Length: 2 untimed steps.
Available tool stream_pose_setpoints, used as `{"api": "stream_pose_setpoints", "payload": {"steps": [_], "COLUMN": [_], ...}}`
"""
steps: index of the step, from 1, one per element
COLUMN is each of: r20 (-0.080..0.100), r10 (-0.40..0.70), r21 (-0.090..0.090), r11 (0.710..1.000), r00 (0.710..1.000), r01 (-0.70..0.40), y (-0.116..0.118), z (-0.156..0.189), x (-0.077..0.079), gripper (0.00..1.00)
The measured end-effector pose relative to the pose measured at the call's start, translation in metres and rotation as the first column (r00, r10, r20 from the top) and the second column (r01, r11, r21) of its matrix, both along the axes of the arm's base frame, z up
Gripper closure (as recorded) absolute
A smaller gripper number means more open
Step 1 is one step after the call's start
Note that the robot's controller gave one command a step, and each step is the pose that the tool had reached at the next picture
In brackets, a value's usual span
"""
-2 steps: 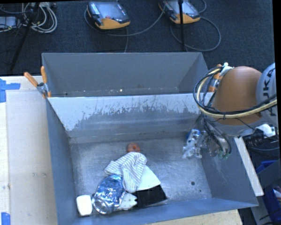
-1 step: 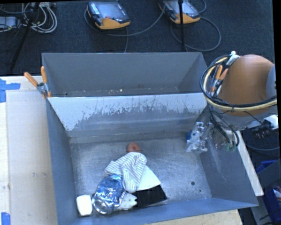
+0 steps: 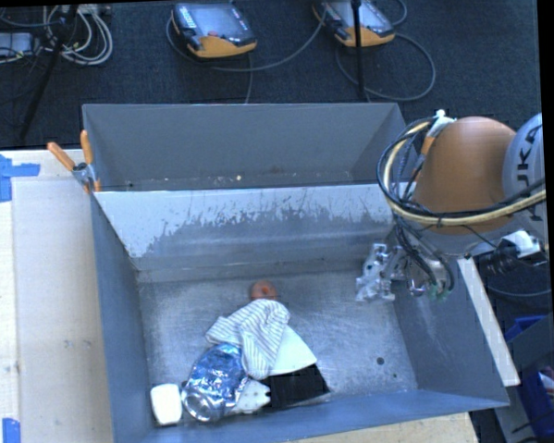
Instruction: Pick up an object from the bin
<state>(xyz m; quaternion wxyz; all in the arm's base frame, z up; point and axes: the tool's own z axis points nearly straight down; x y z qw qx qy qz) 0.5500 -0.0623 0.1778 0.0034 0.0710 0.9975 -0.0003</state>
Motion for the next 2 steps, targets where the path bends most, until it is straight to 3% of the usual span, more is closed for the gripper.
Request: {"api": "stream_pose_setpoints", "payload": {"steps": [2], "r20": [-0.013], "r10": [0.0], "r21": [0.002], "r11": [1.0], "r00": [1.0], "r01": [0.0], "y": [0.029], "z": [-0.047], "x": [-0.018], "gripper": [1.0]}}
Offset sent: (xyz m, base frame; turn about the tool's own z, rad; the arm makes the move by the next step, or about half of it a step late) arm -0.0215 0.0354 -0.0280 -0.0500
